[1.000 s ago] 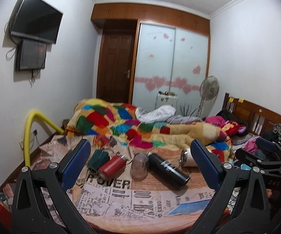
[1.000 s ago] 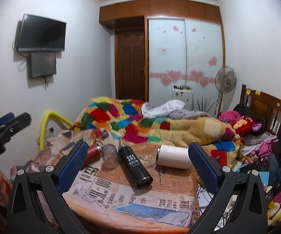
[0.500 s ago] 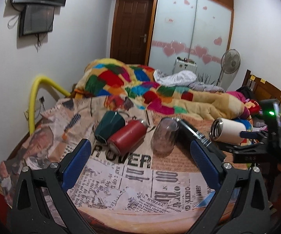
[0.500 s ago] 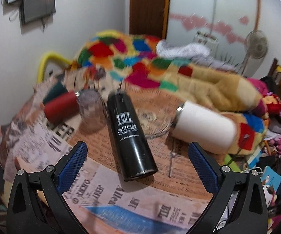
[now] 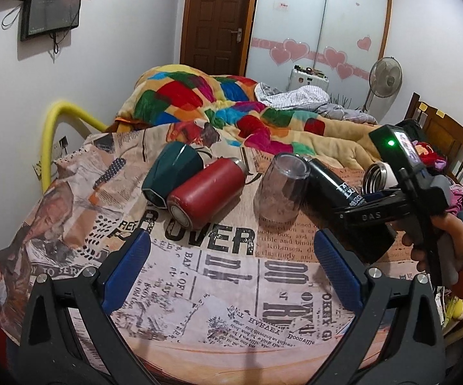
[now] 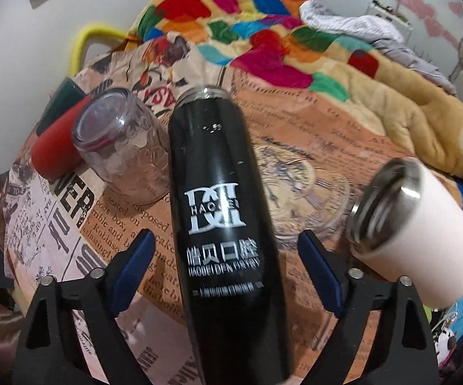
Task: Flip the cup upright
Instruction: 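Move the right gripper to the lying black thermos bottle and close on it, then lift the black bottle with the right gripper toward the left gripper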
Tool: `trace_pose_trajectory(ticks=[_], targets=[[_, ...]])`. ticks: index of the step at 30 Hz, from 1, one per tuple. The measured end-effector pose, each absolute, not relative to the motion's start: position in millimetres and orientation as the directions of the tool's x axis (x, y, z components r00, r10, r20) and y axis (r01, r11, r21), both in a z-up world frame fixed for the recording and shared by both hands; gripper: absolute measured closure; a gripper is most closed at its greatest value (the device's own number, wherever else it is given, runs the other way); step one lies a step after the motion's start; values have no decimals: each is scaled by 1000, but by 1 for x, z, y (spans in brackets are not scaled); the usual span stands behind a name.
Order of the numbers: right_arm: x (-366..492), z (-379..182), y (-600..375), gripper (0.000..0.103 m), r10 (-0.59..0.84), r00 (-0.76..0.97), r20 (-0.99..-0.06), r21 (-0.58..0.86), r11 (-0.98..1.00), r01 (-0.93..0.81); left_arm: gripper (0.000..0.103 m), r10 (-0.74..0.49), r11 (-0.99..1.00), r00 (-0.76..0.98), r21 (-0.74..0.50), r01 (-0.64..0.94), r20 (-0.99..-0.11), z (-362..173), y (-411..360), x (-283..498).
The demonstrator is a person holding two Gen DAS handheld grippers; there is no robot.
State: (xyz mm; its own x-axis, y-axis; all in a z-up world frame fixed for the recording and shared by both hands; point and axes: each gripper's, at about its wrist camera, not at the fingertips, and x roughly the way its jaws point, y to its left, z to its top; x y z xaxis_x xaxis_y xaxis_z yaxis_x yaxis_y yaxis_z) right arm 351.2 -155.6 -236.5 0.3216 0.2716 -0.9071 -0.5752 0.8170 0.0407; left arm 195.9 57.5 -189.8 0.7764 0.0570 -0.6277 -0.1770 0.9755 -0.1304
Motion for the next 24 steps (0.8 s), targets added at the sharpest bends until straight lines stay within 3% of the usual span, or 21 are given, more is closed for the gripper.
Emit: trace_pose_trajectory(ticks=[5, 15, 24], targets=[[362, -250, -152, 38, 236, 279, -931, 30, 810, -586, 0, 52, 975, 771, -136, -177, -635, -193, 58, 199], [350, -243, -159, 41, 271, 280, -921, 54, 801, -596, 0, 50, 975, 775, -137, -174, -630, -187, 57, 198], [326, -197, -172, 41, 323, 358, -876, 52, 802, -595, 0, 58, 975, 803, -138, -173, -593, -161, 50, 180]])
